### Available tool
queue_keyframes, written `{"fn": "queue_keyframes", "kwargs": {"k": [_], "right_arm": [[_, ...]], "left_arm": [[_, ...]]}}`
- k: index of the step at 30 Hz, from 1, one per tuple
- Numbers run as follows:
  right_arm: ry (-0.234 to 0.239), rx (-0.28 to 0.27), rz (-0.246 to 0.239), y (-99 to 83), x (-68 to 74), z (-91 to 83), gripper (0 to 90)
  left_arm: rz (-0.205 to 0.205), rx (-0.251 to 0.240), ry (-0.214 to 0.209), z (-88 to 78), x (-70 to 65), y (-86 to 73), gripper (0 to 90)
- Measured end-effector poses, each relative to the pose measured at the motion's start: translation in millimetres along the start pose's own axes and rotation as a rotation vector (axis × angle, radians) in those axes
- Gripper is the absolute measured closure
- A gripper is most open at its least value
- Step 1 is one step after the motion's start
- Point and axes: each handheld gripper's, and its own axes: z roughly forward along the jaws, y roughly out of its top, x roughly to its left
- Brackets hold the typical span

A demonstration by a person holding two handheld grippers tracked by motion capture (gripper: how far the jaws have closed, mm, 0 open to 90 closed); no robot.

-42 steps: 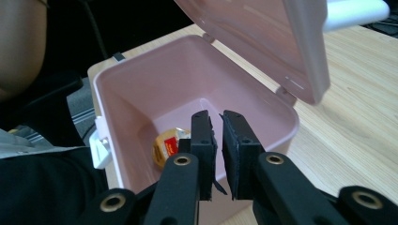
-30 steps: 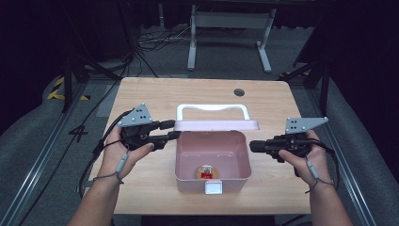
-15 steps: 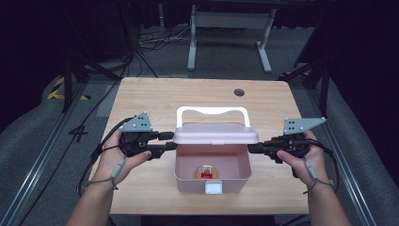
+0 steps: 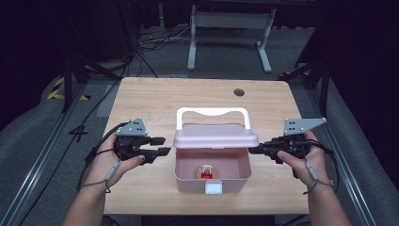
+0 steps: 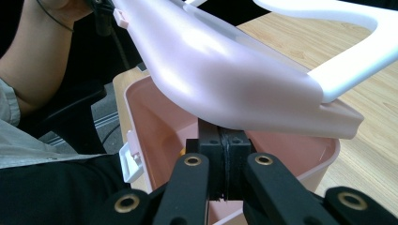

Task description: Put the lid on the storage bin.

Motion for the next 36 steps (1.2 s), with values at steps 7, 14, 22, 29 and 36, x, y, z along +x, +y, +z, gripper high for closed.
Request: {"fn": "queue_keyframes", "kwargs": {"k": [7,14,22,29,36], "right_arm": [[0.001,0.013,0.000,-0.9,2.2,1.0,89.6],[0.005,0.043,0.000,-2.7,7.2,1.7,89.7],[-0.001,0.077,-0.002,-3.6,12.6,1.9,90.0],[-0.012,0.122,-0.003,-6.2,16.3,2.4,90.0],[-0.013,0.171,-0.003,-7.7,18.8,3.5,90.0]], "left_arm": [[-0.023,-0.012,0.077,-1.6,12.2,-2.2,53.5],[-0.068,-0.038,0.139,1.3,32.7,-8.5,50.2],[-0.122,-0.081,0.251,2.9,53.9,-16.1,33.0],[-0.169,-0.114,0.328,5.1,72.3,-23.6,30.5],[-0.187,-0.151,0.346,3.7,75.5,-23.6,30.2]]}}
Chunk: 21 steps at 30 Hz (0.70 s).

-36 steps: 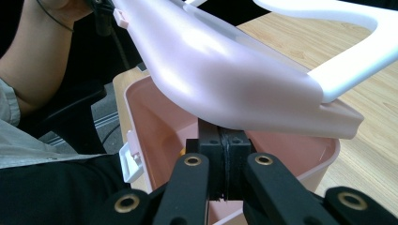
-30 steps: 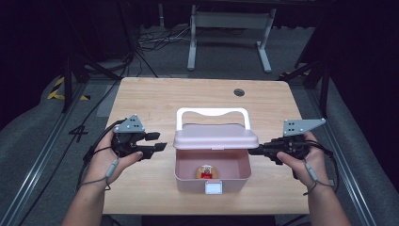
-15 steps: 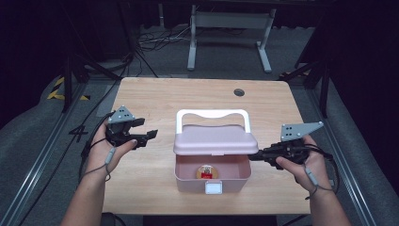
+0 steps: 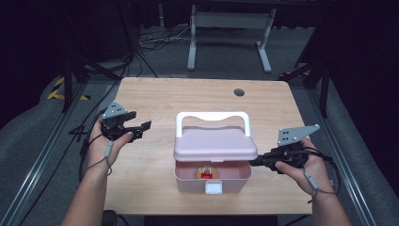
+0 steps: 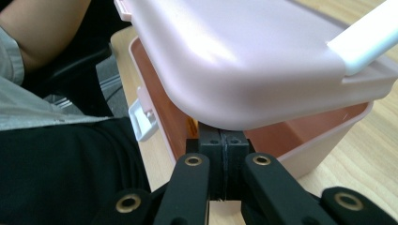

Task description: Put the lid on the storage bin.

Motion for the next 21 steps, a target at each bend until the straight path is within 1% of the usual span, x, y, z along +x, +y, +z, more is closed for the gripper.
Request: {"fn": "queue_keyframes", "kwargs": {"k": [3,4,8,10,12,15,16,18,21], "right_arm": [[-0.001,0.043,-0.004,-0.5,2.5,0.7,90.0],[-0.002,0.057,-0.007,-0.5,3.6,0.6,90.0],[-0.006,0.098,-0.013,-1.0,6.0,0.6,90.0],[-0.005,0.109,-0.014,-1.1,6.3,0.7,90.0],[0.002,0.135,-0.013,-1.5,7.0,0.2,90.0],[0.007,0.172,-0.014,-3.2,6.7,0.0,90.0],[0.007,0.172,-0.014,-3.2,6.7,0.0,90.0],[0.008,0.198,-0.015,-3.8,6.9,0.8,90.0],[0.013,0.215,-0.016,-4.4,6.5,1.5,89.8]], "left_arm": [[0.004,-0.002,0.012,0.8,0.6,-0.2,30.3],[0.004,0.001,0.009,1.2,0.5,-0.2,30.3],[0.012,0.008,0.006,3.4,0.2,-0.4,30.3],[0.012,0.010,0.010,3.8,0.3,-0.8,30.3],[0.005,0.007,0.013,4.4,1.3,-1.6,30.4],[-0.007,0.015,0.012,6.5,3.4,-3.7,30.7],[-0.007,0.015,0.012,6.5,3.4,-3.7,30.7],[-0.004,0.021,0.009,7.6,3.4,-4.3,30.7],[-0.002,0.019,0.008,8.1,3.0,-4.4,30.9]]}}
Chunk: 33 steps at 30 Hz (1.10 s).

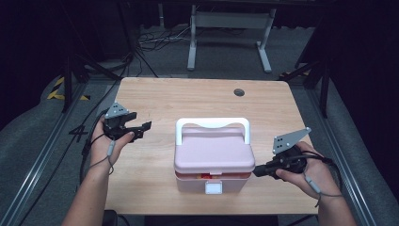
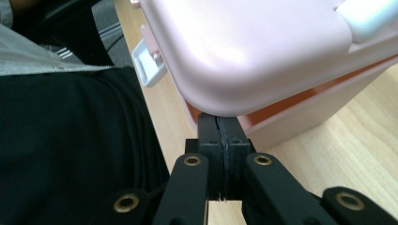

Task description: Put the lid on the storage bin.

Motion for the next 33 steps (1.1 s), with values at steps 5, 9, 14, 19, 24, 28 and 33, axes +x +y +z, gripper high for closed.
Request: {"fn": "queue_keyframes", "kwargs": {"k": [5,9,14,19,24,28,33], "right_arm": [[0.009,0.038,0.004,-1.0,0.3,2.1,89.6],[0.014,0.061,0.004,-1.7,0.1,3.4,88.9],[0.023,0.075,0.006,-2.5,-0.3,5.0,88.3],[0.032,0.067,0.005,-2.2,0.2,3.7,88.3],[0.036,0.057,0.004,-2.5,1.3,-0.8,87.3],[0.046,0.037,-0.002,-2.2,2.8,-5.2,84.7],[0.060,0.009,-0.010,-0.6,4.0,-9.6,73.2]], "left_arm": [[0.005,0.004,-0.002,1.0,-0.6,-0.4,30.8],[0.004,0.017,-0.009,2.5,-1.1,-0.9,30.7],[0.002,0.013,-0.008,2.5,-0.4,-1.0,30.6],[0.002,0.017,-0.009,1.5,0.6,-1.6,30.7],[-0.003,0.015,-0.006,1.3,0.7,-2.2,30.6],[0.000,0.020,-0.001,1.0,1.5,-3.1,30.6],[0.002,0.027,0.008,-1.5,2.0,-5.4,30.5]]}}
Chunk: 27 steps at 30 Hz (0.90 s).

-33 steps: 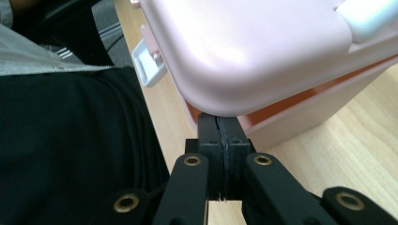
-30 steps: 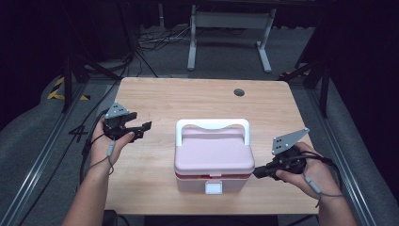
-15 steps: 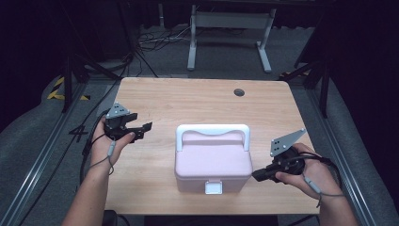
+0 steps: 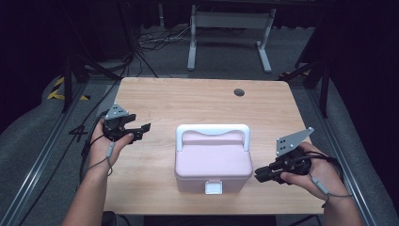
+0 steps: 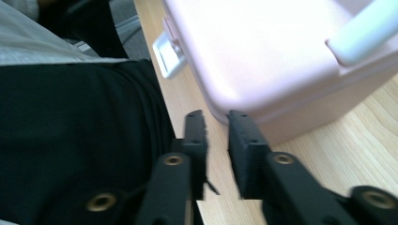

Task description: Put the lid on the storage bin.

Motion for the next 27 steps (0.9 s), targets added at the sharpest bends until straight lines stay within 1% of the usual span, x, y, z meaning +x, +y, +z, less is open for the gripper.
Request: {"fn": "queue_keyframes", "kwargs": {"k": [2,4,7,9,14,15,17,19,21,23,26,27], "right_arm": [[0.023,-0.036,0.007,1.4,0.8,-1.3,68.6],[0.044,-0.063,0.003,3.4,1.6,-3.1,64.6],[0.044,-0.120,-0.008,6.9,1.7,-7.8,61.9],[0.033,-0.160,-0.016,8.6,1.4,-11.5,59.5],[-0.033,-0.276,0.002,10.4,-2.7,-22.8,57.1],[-0.055,-0.309,0.005,10.6,-4.2,-25.1,55.5],[-0.088,-0.355,0.012,10.4,-6.9,-28.3,54.9],[-0.129,-0.411,0.017,9.8,-10.9,-31.5,52.2],[-0.166,-0.440,0.032,8.5,-14.2,-33.3,51.9],[-0.208,-0.448,0.043,6.0,-18.6,-34.9,51.1],[-0.282,-0.485,0.065,0.2,-27.8,-39.2,48.9],[-0.293,-0.487,0.071,-1.1,-29.7,-40.1,49.0]], "left_arm": [[0.004,-0.002,0.005,-1.4,-0.2,-0.9,30.4],[0.011,0.004,0.013,-3.7,-0.8,-2.0,30.2],[0.014,0.003,0.016,-6.6,-1.0,-4.1,30.2],[0.011,0.003,0.017,-8.0,-0.3,-5.8,30.2],[0.000,0.006,0.028,-11.3,2.3,-9.1,30.2],[0.002,0.006,0.029,-11.8,2.7,-9.4,30.2],[-0.004,0.005,0.032,-12.9,3.0,-10.4,30.2],[-0.007,0.006,0.032,-13.8,3.7,-11.2,30.2],[-0.011,0.003,0.036,-14.1,4.5,-11.8,30.2],[-0.012,0.006,0.037,-14.4,5.5,-11.9,30.2],[-0.013,0.008,0.043,-13.0,6.5,-12.4,30.2],[-0.009,0.013,0.046,-12.4,7.1,-12.7,30.2]]}}
